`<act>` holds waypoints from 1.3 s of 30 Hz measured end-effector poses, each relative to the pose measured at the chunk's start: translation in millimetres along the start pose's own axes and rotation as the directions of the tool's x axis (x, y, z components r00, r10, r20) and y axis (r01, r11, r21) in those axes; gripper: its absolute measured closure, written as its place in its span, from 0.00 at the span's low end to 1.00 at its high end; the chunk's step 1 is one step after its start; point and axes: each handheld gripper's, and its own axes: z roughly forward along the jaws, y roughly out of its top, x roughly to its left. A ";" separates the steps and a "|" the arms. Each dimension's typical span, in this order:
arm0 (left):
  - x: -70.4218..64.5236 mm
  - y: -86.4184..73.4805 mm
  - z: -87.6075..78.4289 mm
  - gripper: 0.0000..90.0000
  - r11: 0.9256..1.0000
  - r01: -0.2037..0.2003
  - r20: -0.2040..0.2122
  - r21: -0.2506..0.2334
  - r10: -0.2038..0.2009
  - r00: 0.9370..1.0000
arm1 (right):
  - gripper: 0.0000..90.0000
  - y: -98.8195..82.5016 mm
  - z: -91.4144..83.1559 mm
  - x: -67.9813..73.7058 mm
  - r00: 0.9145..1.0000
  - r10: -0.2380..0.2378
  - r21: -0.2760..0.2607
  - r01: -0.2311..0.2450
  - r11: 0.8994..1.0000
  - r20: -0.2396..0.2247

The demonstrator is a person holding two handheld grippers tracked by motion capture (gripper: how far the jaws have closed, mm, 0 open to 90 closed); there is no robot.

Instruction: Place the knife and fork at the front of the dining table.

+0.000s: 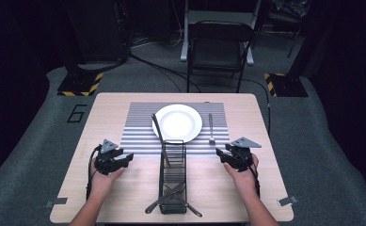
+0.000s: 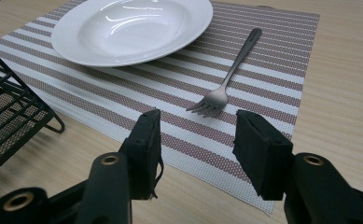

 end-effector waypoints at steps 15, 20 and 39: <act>-27.0 36.8 -15.7 0.57 0.997 -0.064 0.057 -0.040 0.066 0.996 | 0.55 -2.1 1.7 0.5 1.000 -0.016 0.012 0.015 1.000 0.013; -34.3 48.2 -20.9 0.57 0.994 -0.097 0.080 -0.048 0.100 0.992 | 0.55 -2.4 3.4 3.2 1.000 -0.030 0.015 0.030 0.999 0.000; -66.0 87.9 -30.3 0.60 0.982 -0.170 0.149 -0.081 0.181 0.972 | 0.55 -3.9 5.9 1.9 1.000 0.001 0.028 -0.001 1.000 -0.021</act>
